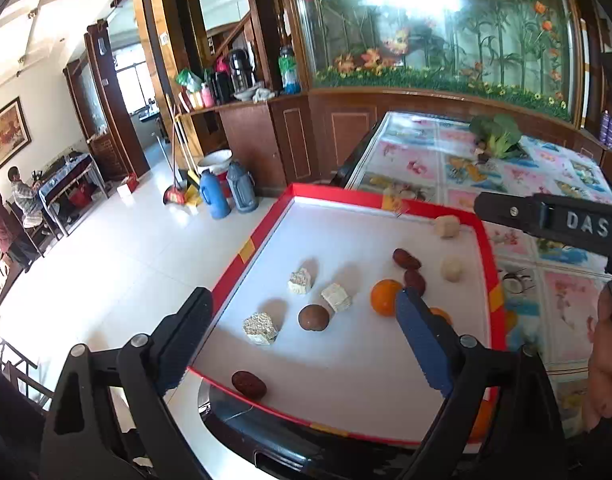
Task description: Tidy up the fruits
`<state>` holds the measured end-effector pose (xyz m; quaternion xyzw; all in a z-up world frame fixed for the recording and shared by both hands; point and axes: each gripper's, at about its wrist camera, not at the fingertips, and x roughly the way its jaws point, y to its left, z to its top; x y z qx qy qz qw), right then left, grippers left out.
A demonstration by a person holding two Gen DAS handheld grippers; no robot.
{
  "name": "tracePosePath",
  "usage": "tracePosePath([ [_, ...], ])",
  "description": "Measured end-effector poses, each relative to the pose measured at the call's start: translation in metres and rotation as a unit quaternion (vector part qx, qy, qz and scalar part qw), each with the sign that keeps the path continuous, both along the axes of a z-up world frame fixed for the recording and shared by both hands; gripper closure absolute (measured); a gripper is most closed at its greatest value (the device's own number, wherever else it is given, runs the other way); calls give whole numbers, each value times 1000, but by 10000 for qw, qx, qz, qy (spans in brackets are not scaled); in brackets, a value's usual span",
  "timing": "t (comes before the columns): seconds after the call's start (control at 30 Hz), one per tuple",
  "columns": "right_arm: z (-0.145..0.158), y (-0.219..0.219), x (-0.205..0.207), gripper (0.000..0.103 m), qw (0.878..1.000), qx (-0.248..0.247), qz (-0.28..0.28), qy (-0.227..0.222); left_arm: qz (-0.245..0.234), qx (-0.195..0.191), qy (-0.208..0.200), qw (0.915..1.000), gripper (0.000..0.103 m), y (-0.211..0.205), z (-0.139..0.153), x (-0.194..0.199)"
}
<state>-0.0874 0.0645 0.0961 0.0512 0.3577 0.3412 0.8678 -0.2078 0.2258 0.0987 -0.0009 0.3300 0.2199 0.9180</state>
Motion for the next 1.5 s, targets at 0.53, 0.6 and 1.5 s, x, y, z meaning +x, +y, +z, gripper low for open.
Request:
tracePosePath([
  [0.53, 63, -75, -145, 36, 9838, 291, -371, -1731, -285, 682, -1137, 9908, 0, -66, 73, -104],
  [0.6, 65, -80, -160, 30, 9799, 293, -444, -1921, -292, 718, -1260, 9890, 0, -70, 78, -120],
  [1.5, 42, -87, -230, 13, 9678, 649, -995, -2218, 474, 762, -1895, 9778, 0, -48, 78, -193],
])
